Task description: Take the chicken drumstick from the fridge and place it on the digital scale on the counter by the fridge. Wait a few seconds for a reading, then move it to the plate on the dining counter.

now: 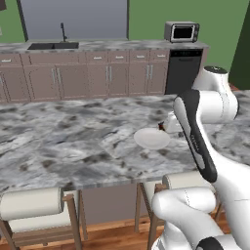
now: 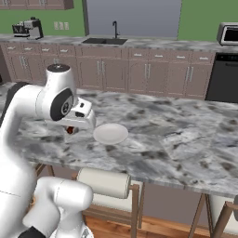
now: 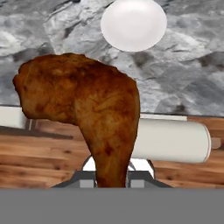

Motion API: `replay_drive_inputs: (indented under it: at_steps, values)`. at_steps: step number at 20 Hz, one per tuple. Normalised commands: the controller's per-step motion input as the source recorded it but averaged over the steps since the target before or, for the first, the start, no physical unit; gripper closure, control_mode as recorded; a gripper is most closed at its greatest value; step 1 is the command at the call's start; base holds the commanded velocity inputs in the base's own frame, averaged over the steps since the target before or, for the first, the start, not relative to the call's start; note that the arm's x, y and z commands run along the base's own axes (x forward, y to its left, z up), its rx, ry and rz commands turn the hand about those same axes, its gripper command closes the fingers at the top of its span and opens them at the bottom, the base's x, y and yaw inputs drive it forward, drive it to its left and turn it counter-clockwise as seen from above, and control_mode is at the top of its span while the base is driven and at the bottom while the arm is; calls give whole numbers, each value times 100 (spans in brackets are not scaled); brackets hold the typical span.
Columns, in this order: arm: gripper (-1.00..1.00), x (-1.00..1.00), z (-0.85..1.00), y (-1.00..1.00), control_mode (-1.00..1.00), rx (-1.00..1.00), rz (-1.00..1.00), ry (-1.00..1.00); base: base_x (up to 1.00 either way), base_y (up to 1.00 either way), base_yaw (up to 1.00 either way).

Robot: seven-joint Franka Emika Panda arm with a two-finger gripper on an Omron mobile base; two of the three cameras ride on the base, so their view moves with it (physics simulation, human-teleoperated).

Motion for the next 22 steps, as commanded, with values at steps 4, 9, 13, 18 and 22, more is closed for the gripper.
replay_drive_inputs:
  at_steps: [4,9,13,18,22]
  values:
    - [100,100,-47,31,-100,-2,0,15,0,0,0]
    - [100,100,-90,11,-100,0,0,17,0,0,0]
    - [100,99,-82,-1,-100,0,0,16,0,0,0]
    - [100,74,-34,-30,-100,1,0,6,0,0,0]
    - [100,68,-22,-25,-100,1,0,3,0,0,0]
